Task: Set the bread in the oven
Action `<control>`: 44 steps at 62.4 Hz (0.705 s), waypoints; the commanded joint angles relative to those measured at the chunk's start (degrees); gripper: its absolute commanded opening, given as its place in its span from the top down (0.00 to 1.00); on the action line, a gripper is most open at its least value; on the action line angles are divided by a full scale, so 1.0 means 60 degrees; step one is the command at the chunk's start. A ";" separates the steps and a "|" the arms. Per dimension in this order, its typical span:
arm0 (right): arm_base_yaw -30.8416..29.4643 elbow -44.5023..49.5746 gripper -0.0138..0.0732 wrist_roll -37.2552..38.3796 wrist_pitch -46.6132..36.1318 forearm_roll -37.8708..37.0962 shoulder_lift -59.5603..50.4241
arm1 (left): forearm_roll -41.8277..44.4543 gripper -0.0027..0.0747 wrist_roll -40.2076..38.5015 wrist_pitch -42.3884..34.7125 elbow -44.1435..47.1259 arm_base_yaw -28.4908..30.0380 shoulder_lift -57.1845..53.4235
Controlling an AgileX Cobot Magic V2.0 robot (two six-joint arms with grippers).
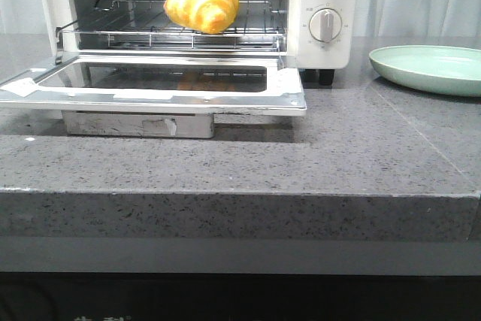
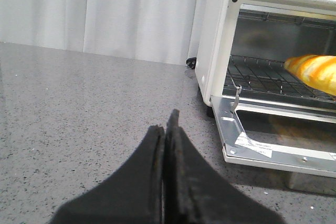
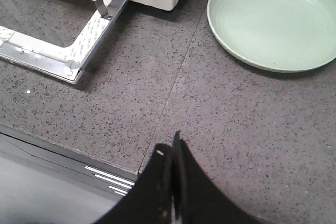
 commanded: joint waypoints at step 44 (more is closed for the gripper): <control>-0.0063 -0.0211 0.92 -0.0098 -0.0546 -0.0195 -0.0030 | 0.0587 0.99 -0.0288 -0.0105 0.0227 -0.0025 -0.0203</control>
